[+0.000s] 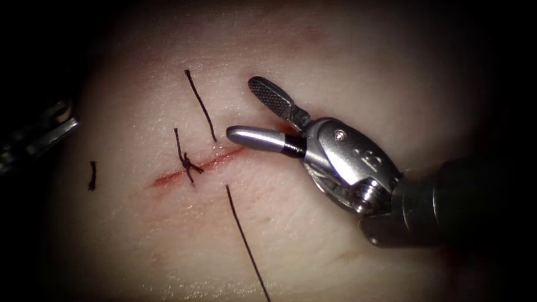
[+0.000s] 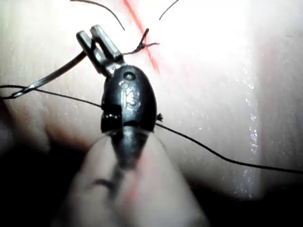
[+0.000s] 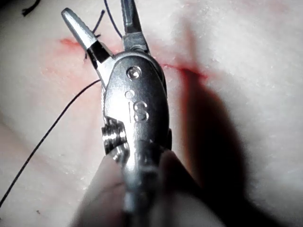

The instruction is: Wound Closure

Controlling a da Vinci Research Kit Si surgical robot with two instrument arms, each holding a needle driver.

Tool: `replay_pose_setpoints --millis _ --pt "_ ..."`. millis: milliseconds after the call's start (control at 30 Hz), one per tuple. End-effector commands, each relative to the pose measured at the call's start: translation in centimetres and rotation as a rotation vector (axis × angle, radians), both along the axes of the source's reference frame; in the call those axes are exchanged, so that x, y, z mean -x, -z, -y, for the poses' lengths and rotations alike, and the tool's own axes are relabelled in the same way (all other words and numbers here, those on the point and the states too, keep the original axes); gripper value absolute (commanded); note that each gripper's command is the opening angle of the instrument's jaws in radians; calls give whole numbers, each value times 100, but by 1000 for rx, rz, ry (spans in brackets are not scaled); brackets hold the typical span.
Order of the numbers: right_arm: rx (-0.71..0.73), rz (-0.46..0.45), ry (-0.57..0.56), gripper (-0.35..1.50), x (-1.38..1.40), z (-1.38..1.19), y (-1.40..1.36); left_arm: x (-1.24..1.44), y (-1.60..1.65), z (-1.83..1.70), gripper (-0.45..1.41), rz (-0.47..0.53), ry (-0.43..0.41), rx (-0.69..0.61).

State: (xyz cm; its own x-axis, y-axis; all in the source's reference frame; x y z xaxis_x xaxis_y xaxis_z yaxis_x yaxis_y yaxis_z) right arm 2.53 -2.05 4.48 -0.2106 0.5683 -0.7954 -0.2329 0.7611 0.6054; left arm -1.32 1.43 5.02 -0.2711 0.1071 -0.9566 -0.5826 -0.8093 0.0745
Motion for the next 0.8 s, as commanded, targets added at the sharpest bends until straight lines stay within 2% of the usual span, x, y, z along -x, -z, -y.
replay_pose_setpoints --millis 33,67,100,133,167,200,233,267,300,333,367,433,500,533,567,633,667,767,800 --pt "-18 -1 3 131 12 19 0 8 -12 -4 -45 2 5 3" --pt "-37 27 -26 130 33 29 7 10 -27 -31 -45 3 15 -1" --pt "-46 39 -43 131 38 32 10 12 -32 -37 -45 -1 16 2" --pt "-45 88 -74 125 50 41 14 15 -44 -47 -45 -2 21 2" --pt "-45 88 -74 125 50 41 14 15 -44 -47 -45 -2 21 2" --pt "-40 100 -76 116 54 44 17 17 -51 -51 -45 -2 23 3" --pt "15 154 -72 79 63 51 21 21 -73 -62 -45 -23 4 -5" --pt "55 179 -71 69 65 53 24 23 -82 -65 -45 -31 0 -15" --pt "160 207 -62 49 70 56 31 26 -101 -74 -45 -52 -9 -31" --pt "260 205 -56 15 72 61 40 28 -124 -82 -45 -70 -15 -53" --pt "318 207 -58 -8 73 67 45 30 -145 -86 -45 -104 -25 -75" --pt "327 218 -32 -18 73 70 46 33 -161 -89 -45 -143 -28 -93" --pt "331 231 -3 -15 71 73 45 38 -178 -93 -5 -170 -34 -111" --pt "334 237 2 22 68 74 41 42 -189 -95 31 -174 -23 -128" --pt "335 239 0 42 66 74 39 43 -194 -95 42 -178 -25 -132" --pt "339 242 -2 64 63 77 35 44 -197 -92 56 -181 -30 -143" --pt "341 242 -3 69 62 78 34 44 -197 -90 66 -181 -34 -157" --pt "337 243 0 76 60 82 28 43 -189 -83 81 -187 -38 -178" --pt "324 241 5 81 59 84 25 43 -180 -80 94 -189 -38 -191"
